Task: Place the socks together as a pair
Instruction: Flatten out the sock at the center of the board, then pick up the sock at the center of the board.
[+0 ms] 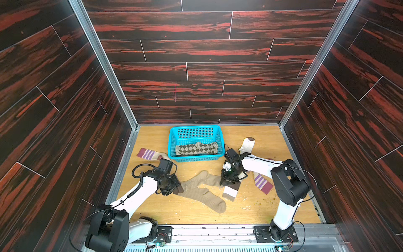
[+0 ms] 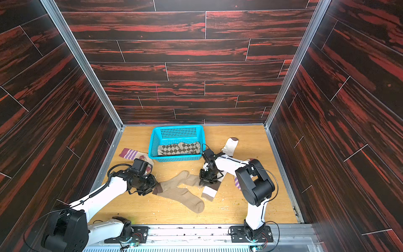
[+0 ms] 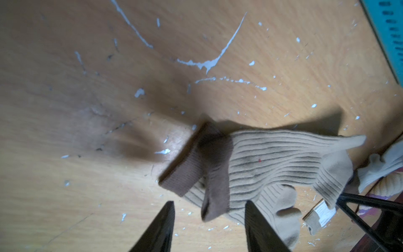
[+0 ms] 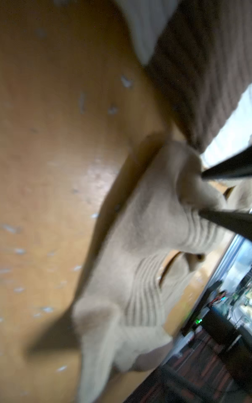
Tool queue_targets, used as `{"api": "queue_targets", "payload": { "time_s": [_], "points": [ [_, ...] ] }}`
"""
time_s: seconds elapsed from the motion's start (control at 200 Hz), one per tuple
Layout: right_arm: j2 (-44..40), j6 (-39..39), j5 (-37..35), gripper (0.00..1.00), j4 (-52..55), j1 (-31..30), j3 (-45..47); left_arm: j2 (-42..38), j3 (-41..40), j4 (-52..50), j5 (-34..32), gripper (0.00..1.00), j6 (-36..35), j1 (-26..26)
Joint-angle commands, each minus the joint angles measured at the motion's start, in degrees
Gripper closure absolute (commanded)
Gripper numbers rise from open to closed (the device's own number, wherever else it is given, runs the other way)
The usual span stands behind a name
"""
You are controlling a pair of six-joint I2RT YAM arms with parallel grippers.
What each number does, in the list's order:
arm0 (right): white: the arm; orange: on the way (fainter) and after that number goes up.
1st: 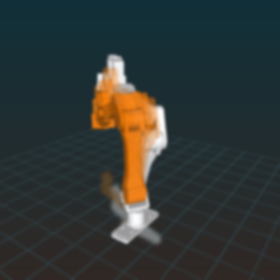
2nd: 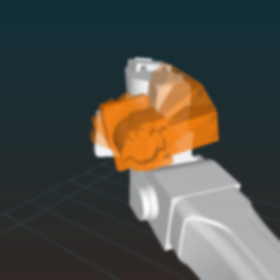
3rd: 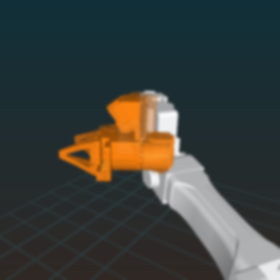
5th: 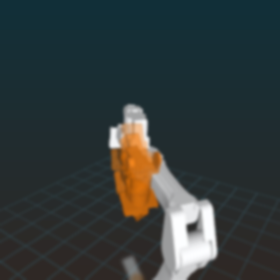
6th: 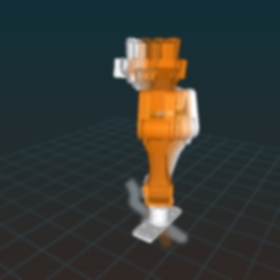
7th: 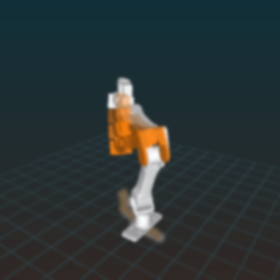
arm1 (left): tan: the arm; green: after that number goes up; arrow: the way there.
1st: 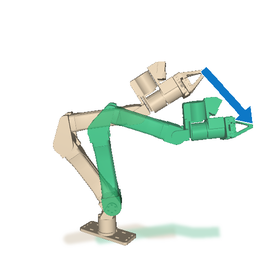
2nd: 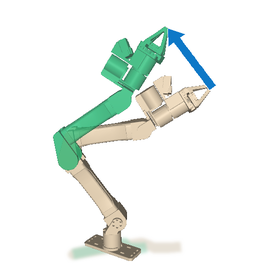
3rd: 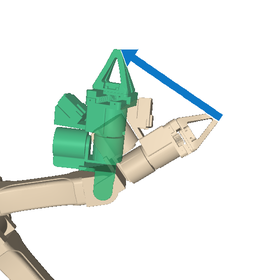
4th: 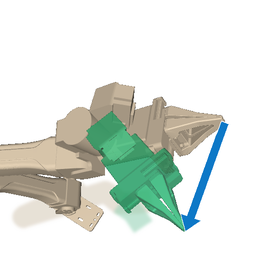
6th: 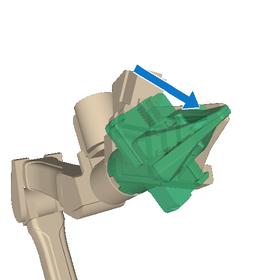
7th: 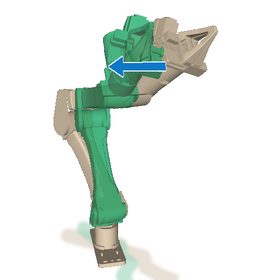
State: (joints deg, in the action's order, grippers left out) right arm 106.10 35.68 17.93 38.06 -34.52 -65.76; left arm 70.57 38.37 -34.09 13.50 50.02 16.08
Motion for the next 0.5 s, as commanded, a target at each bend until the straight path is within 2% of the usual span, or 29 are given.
{"api": "queue_targets", "payload": {
  "time_s": [0.0,0.12,0.306,0.496],
  "points": [
    [0.0,0.2,-2.3,0.88,2.3,-0.4,-1.5,0.6,0.1,0.6,-0.7,0.46,0.5,-0.2],
    [-1.0,-0.1,-2.3,0.94,2.6,-0.4,-0.6,0.8,-1.0,3.5,-1.0,0.46,1.5,-0.2],
    [-1.0,0.1,-1.7,0.95,2.2,-0.4,-0.2,3.3,-1.7,5.9,-0.1,0.46,3.1,0.0],
    [-0.3,0.1,-1.5,0.96,1.9,-0.4,-0.6,7.2,-1.8,9.1,1.8,0.52,4.1,0.0]
  ]
}}
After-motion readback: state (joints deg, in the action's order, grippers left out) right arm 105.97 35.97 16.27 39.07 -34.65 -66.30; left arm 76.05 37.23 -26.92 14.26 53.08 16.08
